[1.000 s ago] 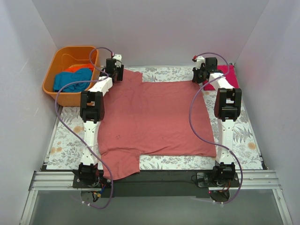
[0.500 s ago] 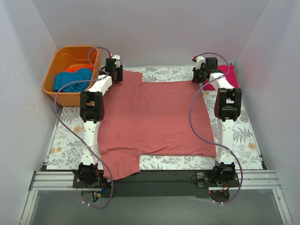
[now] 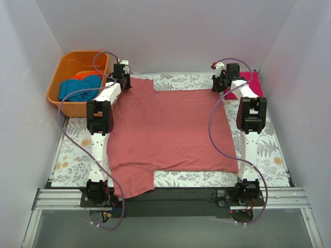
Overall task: Fold and stack the t-shirts
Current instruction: Fold the tshirt
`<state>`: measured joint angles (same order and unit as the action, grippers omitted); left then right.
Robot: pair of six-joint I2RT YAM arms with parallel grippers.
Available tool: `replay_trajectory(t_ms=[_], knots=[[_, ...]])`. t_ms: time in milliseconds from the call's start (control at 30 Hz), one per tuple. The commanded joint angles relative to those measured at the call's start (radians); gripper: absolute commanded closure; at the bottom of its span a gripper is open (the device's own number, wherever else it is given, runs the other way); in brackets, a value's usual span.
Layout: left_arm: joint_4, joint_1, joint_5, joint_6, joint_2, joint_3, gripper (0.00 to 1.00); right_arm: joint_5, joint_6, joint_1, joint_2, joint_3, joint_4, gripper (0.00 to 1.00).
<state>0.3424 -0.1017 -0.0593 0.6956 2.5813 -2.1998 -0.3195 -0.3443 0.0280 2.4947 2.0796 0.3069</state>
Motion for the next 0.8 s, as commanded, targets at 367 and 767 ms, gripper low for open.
replay_trajectory(t_ms=[367, 767], knots=[[-0.319, 0.02, 0.173, -0.073, -0.369, 0.348, 1.0, -0.079, -0.084, -0.005, -0.198, -0.059, 0.034, 0.99], [-0.373, 0.03, 0.237, -0.143, -0.562, 0.577, 1.0, -0.11, -0.163, -0.019, -0.313, -0.164, 0.034, 0.99]])
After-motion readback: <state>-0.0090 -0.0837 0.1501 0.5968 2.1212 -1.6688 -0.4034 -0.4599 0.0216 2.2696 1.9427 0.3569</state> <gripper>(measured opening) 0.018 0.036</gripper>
